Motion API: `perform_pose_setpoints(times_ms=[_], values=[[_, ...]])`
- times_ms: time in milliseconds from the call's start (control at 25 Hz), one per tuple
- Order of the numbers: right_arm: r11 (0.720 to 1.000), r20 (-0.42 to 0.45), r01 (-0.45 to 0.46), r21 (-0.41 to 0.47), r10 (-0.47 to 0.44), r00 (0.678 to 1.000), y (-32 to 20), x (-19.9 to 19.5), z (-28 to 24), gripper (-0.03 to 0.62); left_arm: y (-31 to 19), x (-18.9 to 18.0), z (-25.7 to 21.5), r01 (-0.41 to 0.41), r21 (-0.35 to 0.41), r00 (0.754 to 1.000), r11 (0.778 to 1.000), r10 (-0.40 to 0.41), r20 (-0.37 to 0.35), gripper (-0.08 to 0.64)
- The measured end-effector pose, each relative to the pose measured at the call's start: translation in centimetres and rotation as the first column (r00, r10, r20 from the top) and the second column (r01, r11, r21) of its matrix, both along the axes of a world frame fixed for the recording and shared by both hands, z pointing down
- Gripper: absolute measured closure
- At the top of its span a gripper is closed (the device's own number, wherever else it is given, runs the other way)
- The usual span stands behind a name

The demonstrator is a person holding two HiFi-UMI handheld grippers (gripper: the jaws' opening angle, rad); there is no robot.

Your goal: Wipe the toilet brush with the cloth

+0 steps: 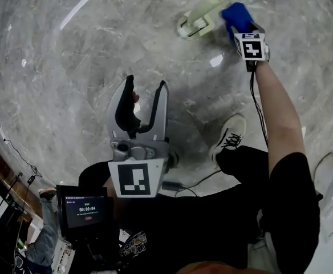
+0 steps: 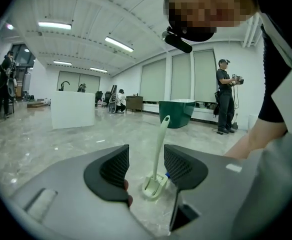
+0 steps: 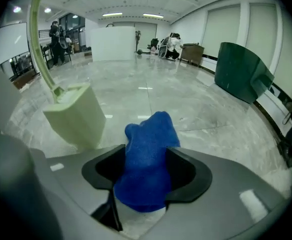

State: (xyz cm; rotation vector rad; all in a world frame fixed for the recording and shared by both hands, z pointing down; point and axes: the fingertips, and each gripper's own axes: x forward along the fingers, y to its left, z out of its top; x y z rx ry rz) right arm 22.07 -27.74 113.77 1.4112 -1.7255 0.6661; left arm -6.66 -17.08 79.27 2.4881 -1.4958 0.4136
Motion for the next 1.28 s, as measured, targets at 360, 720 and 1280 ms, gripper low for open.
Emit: perform_pose_setpoints(times_ms=[360,720,1280], values=[[0.971,-0.271,0.201,-0.129,-0.229,0.935,-1.0,0.5,3.4,0.478,-1.7,2.0,0.7,-0.082,0.082,0.996,0.993,0.078,0.049,0.341],[0.883,-0.049,0.449,-0.136,-0.459,0.887,-1.9,-6.2,-1.1,0.482,-3.0,2.5,2.5,-0.075,-0.026,0.997,0.997,0.075,0.015,0.341],[0.884,0.363,0.418,0.209,-0.467,0.807,-3.0,-9.7,-13.1,0.482,-2.5,4.5,3.1,-0.076,-0.039,0.997,0.996,0.076,-0.002,0.341]])
